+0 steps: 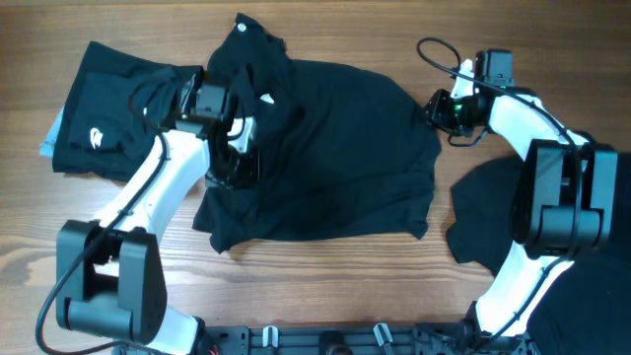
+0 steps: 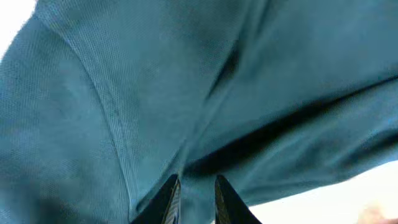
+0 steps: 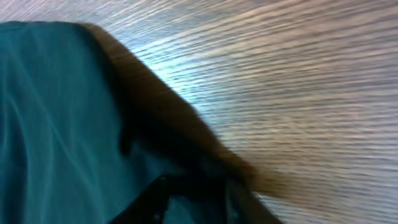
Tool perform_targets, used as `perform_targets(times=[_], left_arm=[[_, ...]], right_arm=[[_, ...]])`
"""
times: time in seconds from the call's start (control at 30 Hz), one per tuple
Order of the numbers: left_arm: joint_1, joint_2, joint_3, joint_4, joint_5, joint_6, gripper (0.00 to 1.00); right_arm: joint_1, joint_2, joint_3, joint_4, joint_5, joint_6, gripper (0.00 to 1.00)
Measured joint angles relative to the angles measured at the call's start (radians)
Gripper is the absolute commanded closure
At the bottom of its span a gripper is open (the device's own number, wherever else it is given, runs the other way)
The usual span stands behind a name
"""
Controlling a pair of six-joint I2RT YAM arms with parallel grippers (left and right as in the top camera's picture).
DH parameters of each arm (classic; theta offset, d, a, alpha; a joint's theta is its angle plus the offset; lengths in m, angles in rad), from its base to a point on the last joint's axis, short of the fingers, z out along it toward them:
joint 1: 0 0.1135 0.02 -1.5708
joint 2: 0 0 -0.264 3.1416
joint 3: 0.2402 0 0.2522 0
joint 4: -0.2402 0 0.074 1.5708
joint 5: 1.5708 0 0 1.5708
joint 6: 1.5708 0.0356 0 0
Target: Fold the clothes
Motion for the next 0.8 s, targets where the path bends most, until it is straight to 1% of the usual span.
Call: perform_targets(times=[0.07, 0.1, 0.13, 0.27, 0.4, 0.6, 0.77, 0.8], left_arm=[[0.000, 0.001, -0.052, 0.026, -0.005, -0.001, 0.81], [0.000, 0.001, -0.085, 0.032, -0.014, -0.002, 0.81], [0.000, 0.001, -0.098, 0.039, -0.025, -0.003, 0.81], [0.000, 0.001, -0.129, 0.046, -0.098, -0.022, 0.82], [0.000, 0.001, -0.149, 0.050, -0.191, -0.076, 0.84], [0.000, 0.002, -0.217, 0.114, -0.278, -0.182, 0.85], [0.004, -0.001, -0.229, 0.123, -0.292, -0.244, 0.85], [0.009, -0.002, -0.231, 0.124, -0.292, -0.249, 0.85]], right_arm=[[0.010, 0.006, 0.000, 0.011, 0.008, 0.001, 0.78], [0.010, 0.011, 0.000, 0.016, 0.019, 0.001, 0.72], [0.010, 0.020, 0.000, 0.024, 0.027, 0.002, 0.70], [0.005, 0.022, 0.004, 0.036, 0.033, -0.007, 0.69], [-0.026, 0.021, 0.004, 0.024, -0.006, -0.073, 0.62], [-0.115, 0.007, 0.004, 0.013, -0.019, -0.082, 0.62], [-0.089, 0.008, 0.004, 0.017, 0.012, -0.040, 0.64], [-0.083, 0.010, 0.004, 0.021, 0.011, -0.037, 0.66]])
